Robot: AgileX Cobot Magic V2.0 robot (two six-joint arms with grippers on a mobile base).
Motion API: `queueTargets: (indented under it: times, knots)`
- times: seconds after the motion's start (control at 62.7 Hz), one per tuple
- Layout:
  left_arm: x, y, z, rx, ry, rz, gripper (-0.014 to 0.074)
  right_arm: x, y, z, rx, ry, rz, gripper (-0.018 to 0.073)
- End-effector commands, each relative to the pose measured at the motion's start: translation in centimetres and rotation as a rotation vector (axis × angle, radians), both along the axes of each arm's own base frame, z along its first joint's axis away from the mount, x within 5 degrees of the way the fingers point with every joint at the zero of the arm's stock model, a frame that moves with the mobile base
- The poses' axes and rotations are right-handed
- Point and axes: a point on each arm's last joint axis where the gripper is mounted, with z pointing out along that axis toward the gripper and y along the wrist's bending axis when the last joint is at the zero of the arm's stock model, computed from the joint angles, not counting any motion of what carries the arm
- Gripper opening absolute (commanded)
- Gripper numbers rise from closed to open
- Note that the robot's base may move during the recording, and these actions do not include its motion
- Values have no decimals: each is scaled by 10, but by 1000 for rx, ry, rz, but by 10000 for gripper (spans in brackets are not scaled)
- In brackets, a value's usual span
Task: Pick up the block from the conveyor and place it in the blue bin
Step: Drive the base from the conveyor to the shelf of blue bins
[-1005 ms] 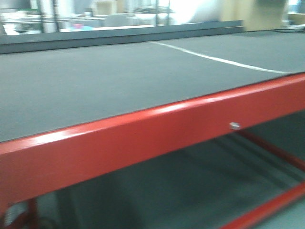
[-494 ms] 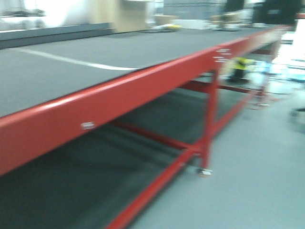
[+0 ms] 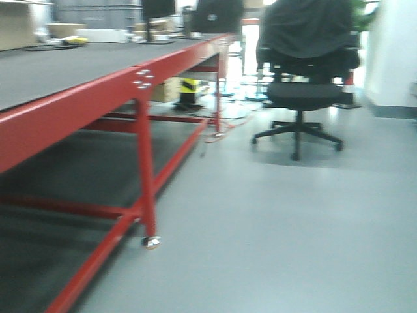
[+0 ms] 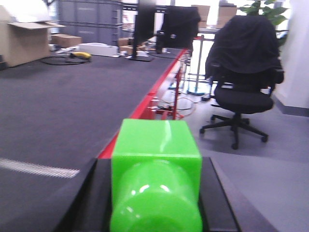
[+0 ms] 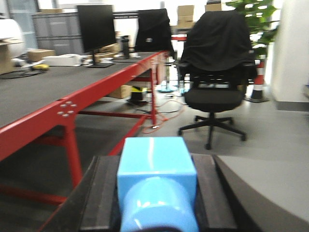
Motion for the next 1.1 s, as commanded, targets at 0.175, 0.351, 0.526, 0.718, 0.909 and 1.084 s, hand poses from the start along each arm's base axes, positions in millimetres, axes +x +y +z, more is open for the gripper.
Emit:
queueTargets:
  times: [0.175, 0.351, 0.526, 0.718, 0.909, 1.084]
  knots:
    - [-1, 0, 2, -4, -25, -2, -111, -2, -1, 4, -9, -28, -6, -162]
    - [-1, 0, 2, -4, -25, -2, -111, -2, -1, 4, -9, -28, -6, -162]
    - [-1, 0, 2, -4, -25, -2, -111, -2, -1, 4, -9, -28, -6, -162]
    - [-1, 0, 2, -4, -25, -2, -111, -2, -1, 4, -8, -30, -6, -162]
    - [-1, 0, 2, -4, -25, -2, -111, -2, -1, 4, -8, -30, -6, -162]
    - [-1, 0, 2, -4, -25, -2, -111, -2, -1, 4, -8, -30, -6, -162]
